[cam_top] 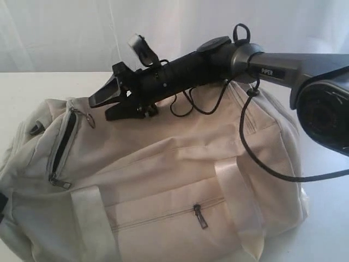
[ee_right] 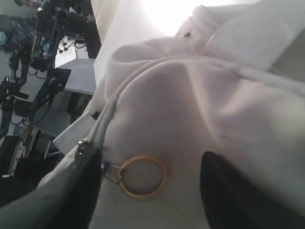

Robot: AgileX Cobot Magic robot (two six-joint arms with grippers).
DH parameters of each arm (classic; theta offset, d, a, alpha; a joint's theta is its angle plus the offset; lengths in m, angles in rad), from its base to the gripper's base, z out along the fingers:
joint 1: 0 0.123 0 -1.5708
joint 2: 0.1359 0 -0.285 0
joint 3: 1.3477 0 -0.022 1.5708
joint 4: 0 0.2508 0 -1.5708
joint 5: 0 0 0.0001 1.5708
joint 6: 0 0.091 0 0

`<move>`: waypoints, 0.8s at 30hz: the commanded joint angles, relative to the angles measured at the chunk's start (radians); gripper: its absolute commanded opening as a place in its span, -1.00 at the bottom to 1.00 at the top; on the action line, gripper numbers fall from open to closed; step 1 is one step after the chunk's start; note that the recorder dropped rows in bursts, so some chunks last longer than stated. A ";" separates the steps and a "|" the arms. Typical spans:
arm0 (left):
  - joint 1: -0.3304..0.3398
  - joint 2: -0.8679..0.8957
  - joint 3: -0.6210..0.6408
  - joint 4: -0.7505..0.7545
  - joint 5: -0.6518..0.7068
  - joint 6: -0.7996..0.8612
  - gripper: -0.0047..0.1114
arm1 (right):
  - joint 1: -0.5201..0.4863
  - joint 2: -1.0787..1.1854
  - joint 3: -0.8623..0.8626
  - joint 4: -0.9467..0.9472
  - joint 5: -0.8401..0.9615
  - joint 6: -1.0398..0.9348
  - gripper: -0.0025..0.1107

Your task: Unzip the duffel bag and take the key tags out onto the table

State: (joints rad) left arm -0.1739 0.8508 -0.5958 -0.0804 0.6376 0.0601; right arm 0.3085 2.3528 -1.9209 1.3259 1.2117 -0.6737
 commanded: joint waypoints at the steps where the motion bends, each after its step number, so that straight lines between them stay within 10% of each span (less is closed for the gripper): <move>1: 0.000 -0.013 0.012 0.003 0.070 0.007 -0.92 | 0.038 -0.002 0.003 -0.036 0.009 0.003 0.06; 24: 0.000 -0.013 0.012 0.003 0.070 0.007 -0.92 | 0.047 -0.002 0.007 -0.060 0.009 0.003 -0.53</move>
State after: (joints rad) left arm -0.1739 0.8508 -0.5958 -0.0844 0.6400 0.0641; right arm 0.3688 2.3534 -1.9209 1.2535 1.2154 -0.6480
